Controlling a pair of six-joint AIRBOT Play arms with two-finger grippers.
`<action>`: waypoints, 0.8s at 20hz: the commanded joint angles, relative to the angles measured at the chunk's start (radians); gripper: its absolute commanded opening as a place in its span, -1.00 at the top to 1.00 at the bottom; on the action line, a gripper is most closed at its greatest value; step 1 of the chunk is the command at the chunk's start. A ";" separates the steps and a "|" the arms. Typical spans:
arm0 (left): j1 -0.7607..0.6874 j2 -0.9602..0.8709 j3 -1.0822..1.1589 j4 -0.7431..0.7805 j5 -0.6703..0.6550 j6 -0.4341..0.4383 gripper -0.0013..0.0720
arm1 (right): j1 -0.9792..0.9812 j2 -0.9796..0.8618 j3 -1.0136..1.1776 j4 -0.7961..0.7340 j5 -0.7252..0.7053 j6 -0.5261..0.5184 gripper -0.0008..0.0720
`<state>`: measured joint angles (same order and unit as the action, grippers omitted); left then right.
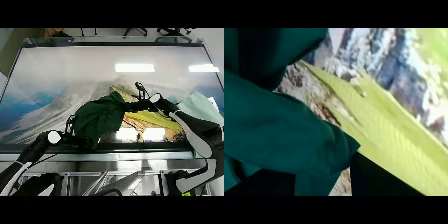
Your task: Fold the shirts.
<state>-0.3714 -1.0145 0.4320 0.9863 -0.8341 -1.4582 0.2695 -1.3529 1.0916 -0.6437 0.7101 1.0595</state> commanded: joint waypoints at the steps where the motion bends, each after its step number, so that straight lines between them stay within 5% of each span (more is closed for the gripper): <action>1: -0.082 -0.129 0.048 0.008 0.035 -0.009 -0.85 | 0.013 -0.031 0.016 0.056 -0.022 -0.072 0.05; 2: -0.094 -0.162 0.069 0.008 0.035 -0.008 -0.83 | 0.013 -0.031 0.016 0.084 -0.022 -0.094 0.31; 4: -0.111 -0.214 0.113 0.009 0.031 -0.008 0.04 | 0.013 -0.031 0.016 0.091 -0.020 -0.096 0.92; 7: -0.111 -0.241 0.161 0.017 0.010 0.013 0.93 | 0.013 -0.031 0.016 0.090 0.003 -0.096 0.92; 11: -0.075 -0.161 0.173 0.018 -0.003 0.029 0.93 | 0.010 -0.023 0.016 0.088 0.005 -0.106 0.92; 16: 0.138 0.121 0.209 0.016 -0.121 0.031 0.93 | -0.052 0.136 0.029 0.088 0.029 -0.129 0.93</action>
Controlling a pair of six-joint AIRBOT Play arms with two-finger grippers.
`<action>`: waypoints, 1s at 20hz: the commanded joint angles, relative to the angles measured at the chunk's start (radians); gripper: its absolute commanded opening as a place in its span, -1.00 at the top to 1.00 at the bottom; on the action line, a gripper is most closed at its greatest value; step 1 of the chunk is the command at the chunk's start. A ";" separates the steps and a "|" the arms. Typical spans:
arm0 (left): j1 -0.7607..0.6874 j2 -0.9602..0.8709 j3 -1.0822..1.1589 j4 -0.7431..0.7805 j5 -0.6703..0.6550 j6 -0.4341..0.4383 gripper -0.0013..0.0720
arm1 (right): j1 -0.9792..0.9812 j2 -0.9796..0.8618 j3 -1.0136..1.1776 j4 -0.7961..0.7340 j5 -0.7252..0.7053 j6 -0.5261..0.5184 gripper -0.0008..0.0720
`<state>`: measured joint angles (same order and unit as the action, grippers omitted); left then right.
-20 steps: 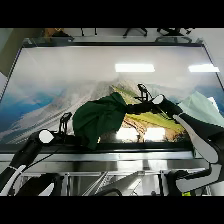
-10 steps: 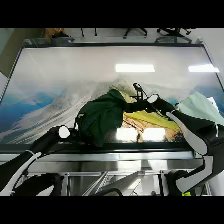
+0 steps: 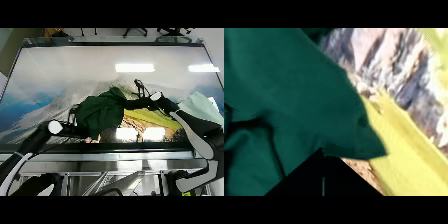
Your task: Fold the shirts.
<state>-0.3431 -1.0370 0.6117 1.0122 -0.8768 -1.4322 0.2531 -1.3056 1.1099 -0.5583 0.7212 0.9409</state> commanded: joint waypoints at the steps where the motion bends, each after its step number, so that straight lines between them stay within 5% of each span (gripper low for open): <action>1: 0.170 0.212 0.071 -0.010 -0.122 0.016 0.94 | -0.061 0.151 0.024 0.002 0.035 -0.011 0.93; 11: 0.627 0.582 0.824 -0.013 -0.257 0.064 0.93 | -0.172 0.799 0.356 -0.087 0.062 -0.010 0.93; 16: 0.629 0.481 1.055 0.017 -0.306 0.063 0.93 | -0.172 0.830 0.493 -0.325 0.065 0.113 0.93; 20: 0.528 0.306 0.980 0.016 -0.351 0.073 0.93 | -0.172 0.698 0.483 -0.438 0.154 0.190 0.92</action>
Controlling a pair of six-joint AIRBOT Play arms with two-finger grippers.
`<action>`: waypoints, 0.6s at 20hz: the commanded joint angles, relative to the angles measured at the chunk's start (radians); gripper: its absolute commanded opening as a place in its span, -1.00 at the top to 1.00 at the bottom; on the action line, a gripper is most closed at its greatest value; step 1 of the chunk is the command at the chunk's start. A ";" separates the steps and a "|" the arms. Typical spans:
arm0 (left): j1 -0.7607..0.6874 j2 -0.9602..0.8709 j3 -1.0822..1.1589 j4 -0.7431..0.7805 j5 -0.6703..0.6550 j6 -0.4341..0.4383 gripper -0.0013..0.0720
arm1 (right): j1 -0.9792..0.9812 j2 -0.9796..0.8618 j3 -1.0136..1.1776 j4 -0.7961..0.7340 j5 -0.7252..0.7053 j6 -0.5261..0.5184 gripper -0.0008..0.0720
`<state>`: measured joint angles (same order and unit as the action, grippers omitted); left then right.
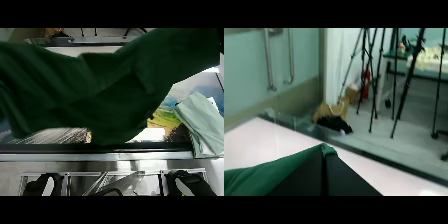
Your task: Fold the shirts.
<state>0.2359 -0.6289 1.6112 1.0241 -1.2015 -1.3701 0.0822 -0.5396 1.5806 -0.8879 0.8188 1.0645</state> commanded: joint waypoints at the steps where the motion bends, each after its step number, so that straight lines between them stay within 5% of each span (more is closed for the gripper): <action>1: -0.079 -0.160 -0.067 0.005 -0.010 0.039 0.93 | 0.000 -0.127 -0.004 -0.121 0.081 0.085 0.93; 10: -0.176 -0.951 -0.292 0.004 0.069 0.099 0.91 | 0.000 -0.836 -0.132 -0.121 0.025 0.169 0.88; 11: -0.159 -1.030 -0.252 0.004 0.045 0.100 0.19 | 0.000 -0.870 -0.130 -0.119 0.005 0.182 0.47; 12: -0.141 -1.089 -0.209 0.003 0.019 0.099 -0.96 | 0.000 -0.880 -0.130 -0.119 -0.010 0.194 -0.01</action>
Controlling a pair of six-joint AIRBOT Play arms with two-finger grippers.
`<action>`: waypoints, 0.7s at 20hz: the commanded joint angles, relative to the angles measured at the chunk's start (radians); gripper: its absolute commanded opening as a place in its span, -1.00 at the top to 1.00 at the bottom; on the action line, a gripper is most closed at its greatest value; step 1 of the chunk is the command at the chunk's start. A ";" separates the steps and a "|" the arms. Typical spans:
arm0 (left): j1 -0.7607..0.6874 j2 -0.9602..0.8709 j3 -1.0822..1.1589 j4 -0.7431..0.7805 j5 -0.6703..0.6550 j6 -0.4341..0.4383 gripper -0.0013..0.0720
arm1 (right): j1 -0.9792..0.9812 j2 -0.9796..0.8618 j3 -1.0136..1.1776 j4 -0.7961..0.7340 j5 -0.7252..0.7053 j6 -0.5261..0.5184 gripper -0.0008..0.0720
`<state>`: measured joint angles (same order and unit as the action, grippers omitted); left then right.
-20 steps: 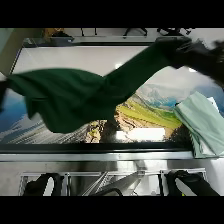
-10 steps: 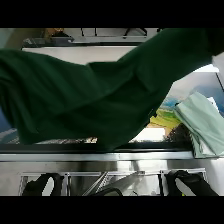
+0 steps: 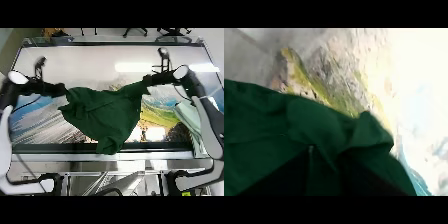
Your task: Fold the shirts.
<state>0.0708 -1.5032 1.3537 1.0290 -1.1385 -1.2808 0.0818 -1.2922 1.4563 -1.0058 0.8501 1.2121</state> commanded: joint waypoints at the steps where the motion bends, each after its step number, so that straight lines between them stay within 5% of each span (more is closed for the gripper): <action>1: 0.048 -0.263 0.099 -0.001 -0.077 0.009 -0.92 | -0.003 -0.122 0.000 -0.005 -0.037 0.046 -0.12; 7: 0.220 -0.345 0.360 0.032 -0.238 0.047 -0.92 | -0.095 0.087 -0.030 -0.008 0.279 0.136 -0.07; 12: 0.306 -0.345 0.318 0.127 -0.325 0.102 -0.91 | -0.063 0.322 -0.435 0.004 0.324 0.243 -0.12; 14: 0.310 -0.345 0.257 0.128 -0.321 0.155 -0.91 | -0.020 0.400 -0.602 0.054 0.315 0.290 -0.68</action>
<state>0.3538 -1.8442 1.6592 1.1328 -1.4303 -1.1904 0.0273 -1.0039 1.0649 -0.9977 1.1461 1.4254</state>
